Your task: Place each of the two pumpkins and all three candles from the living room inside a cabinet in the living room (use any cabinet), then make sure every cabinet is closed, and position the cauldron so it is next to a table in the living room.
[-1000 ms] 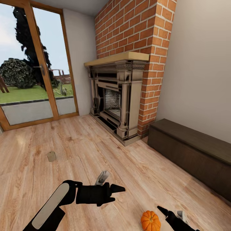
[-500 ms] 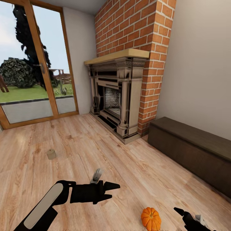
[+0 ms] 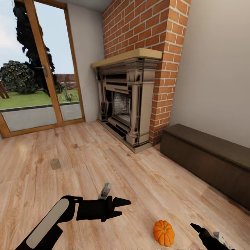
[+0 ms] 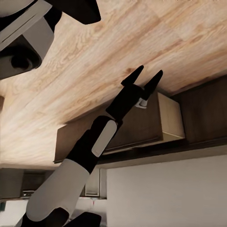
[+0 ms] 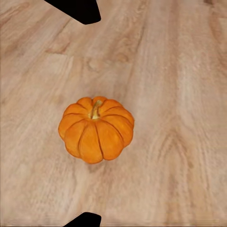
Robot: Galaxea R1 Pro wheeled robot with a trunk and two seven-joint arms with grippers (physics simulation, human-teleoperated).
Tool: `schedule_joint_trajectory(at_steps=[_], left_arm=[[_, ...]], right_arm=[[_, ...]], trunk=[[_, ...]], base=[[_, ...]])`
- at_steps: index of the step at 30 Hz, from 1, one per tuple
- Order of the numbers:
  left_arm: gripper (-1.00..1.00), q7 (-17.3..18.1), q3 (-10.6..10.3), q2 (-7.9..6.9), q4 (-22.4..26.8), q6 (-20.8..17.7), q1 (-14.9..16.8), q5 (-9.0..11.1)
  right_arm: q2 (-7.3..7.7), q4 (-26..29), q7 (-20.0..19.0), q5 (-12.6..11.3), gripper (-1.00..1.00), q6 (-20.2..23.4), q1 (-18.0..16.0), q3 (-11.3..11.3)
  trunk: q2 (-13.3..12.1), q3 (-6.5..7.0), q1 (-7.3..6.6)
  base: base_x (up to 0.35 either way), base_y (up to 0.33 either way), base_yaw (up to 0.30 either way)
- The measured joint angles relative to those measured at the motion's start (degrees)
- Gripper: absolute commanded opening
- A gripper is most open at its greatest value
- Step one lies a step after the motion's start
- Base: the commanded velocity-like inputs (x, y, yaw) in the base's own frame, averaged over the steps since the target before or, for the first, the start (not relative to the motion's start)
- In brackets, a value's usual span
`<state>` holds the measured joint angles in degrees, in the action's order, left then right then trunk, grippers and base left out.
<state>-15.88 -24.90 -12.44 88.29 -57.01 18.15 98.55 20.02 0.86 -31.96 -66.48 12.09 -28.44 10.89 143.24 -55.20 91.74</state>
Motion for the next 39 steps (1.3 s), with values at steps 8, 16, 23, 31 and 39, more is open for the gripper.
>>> schedule_joint_trajectory(at_steps=[8,16,23,31,39], left_arm=[[1.0,0.0,-0.01,0.15,0.0,0.05,0.0,-0.05],[1.0,0.0,0.0,0.1,-0.08,0.05,0.0,-0.05],[1.0,-0.06,-0.02,0.21,-0.09,0.05,0.0,-0.05],[1.0,-0.09,-0.09,0.25,-0.1,0.05,0.0,-0.13],[1.0,0.03,-0.09,0.23,0.01,0.02,0.0,-0.1]], right_arm=[[0.0,0.08,0.03,0.28,1.0,-0.55,0.0,0.27],[0.0,0.12,-0.75,0.52,1.0,-0.64,-0.01,0.48],[0.0,0.12,-1.09,0.63,1.0,-0.63,-0.01,0.56],[0.0,0.12,-1.79,0.64,1.0,-0.63,-0.01,0.62],[0.0,0.17,-1.89,0.65,1.0,-0.66,-0.01,0.67]], trunk=[[0.11,-1.77,0.21],[0.22,-3.55,0.41],[0.31,-5.1,0.59],[0.42,-6.87,0.8],[0.53,-8.65,1.0]], base=[[0.0,0.0,0.0],[0.0,0.0,0.0],[0.0,0.0,0.0],[0.0,0.0,0.0],[0.0,0.0,0.0]])
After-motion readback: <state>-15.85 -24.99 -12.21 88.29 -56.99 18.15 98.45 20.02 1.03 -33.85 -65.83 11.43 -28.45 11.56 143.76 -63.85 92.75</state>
